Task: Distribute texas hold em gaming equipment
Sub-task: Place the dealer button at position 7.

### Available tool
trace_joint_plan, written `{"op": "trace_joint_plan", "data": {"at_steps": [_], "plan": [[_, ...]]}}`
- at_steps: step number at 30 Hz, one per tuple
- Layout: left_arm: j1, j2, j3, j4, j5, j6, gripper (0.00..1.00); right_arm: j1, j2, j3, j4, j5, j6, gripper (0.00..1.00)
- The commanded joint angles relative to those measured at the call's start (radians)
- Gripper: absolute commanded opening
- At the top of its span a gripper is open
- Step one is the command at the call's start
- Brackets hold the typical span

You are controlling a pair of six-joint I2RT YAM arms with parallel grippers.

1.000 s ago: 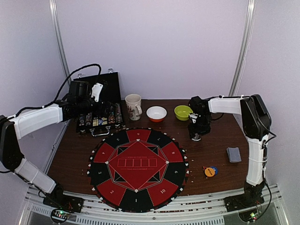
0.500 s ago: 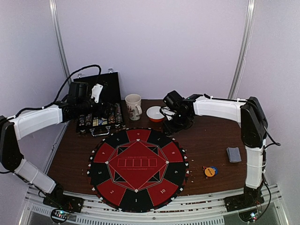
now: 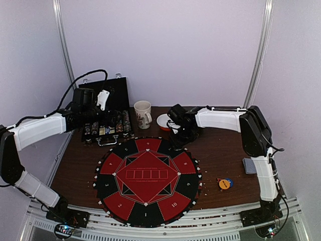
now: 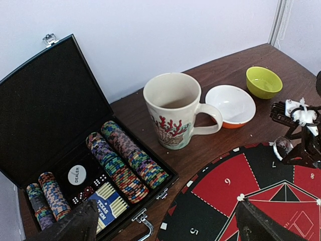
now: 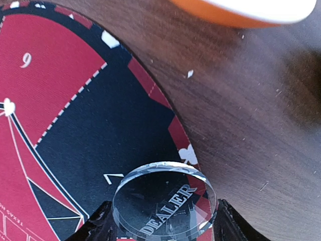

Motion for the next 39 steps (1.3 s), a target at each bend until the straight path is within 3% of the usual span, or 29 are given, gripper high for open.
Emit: {"op": "trace_joint_plan", "data": {"at_steps": [1,8,13,18,24,28,33,39], "plan": [[-0.003,-0.020,-0.011,0.040,-0.010,0.012,0.98,0.014,0.018,0.030,-0.019,0.042,0.016,0.31],[-0.003,-0.015,-0.009,0.042,-0.010,0.013,0.98,0.023,0.066,0.081,-0.040,0.057,0.011,0.32],[-0.002,-0.015,-0.013,0.047,-0.025,0.021,0.98,0.029,0.076,0.073,-0.045,0.053,0.012,0.38],[-0.003,-0.014,-0.020,0.055,-0.021,0.019,0.98,0.042,0.076,0.061,-0.049,0.057,0.001,0.75],[-0.002,-0.009,-0.019,0.057,-0.014,0.022,0.98,0.049,0.065,0.110,-0.085,0.084,-0.018,0.94],[-0.003,-0.010,-0.020,0.059,-0.005,0.017,0.98,0.049,-0.018,0.113,-0.144,0.100,-0.039,1.00],[-0.003,-0.007,-0.019,0.062,0.004,0.013,0.98,0.046,-0.212,-0.049,-0.236,0.163,-0.001,1.00],[-0.004,-0.007,-0.026,0.071,0.016,0.007,0.98,0.020,-0.491,-0.377,-0.375,0.188,0.185,1.00]]}}
